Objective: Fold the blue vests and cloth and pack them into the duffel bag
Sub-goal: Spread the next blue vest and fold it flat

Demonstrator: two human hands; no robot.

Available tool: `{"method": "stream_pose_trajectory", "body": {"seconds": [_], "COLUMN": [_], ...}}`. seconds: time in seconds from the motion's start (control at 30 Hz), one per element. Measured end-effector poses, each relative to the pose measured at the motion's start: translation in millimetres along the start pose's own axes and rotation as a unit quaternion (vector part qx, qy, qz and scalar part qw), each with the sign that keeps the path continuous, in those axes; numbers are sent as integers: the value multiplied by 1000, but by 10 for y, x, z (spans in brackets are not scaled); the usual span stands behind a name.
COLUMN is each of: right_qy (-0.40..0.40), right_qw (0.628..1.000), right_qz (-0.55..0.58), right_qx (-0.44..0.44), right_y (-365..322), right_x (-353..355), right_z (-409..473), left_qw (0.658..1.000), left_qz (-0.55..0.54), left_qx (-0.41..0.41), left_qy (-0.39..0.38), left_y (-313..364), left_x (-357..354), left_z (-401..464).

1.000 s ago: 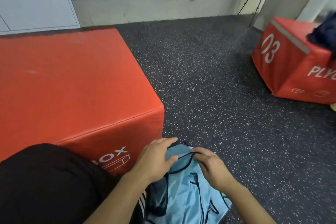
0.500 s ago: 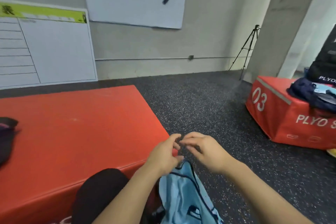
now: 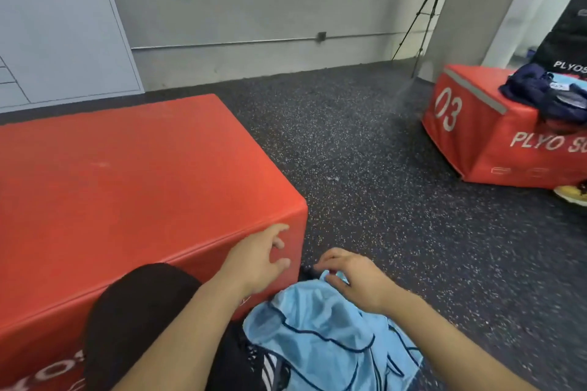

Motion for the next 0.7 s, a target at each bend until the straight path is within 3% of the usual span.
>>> {"method": "stream_pose_trajectory", "body": {"seconds": [0.13,0.4,0.7], "right_qy": [-77,-150,-149], "right_qw": [995,972,929], "right_qz": [11,56,108], "right_qx": [-61,-173,-322], "right_y": [438,1200,1935], "right_x": [-831,-1944,-2437], "right_z": [-227,-817,-1374], "left_qw": [999,990,985], "left_qz": [31,54,28], "left_qx": [-7,-28,-40], "left_qy": [-38,-131,-167], "left_y": [-172,-180,17], "left_x": [-175,-711,-1359], "left_z": [-1,129,369]}}
Point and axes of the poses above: each hand's wrist, its own z-axis towards the middle knuckle, its own x-axis out of the back of the hand, y = z × x, the point moved 9 cm from there along z, towards the middle knuckle
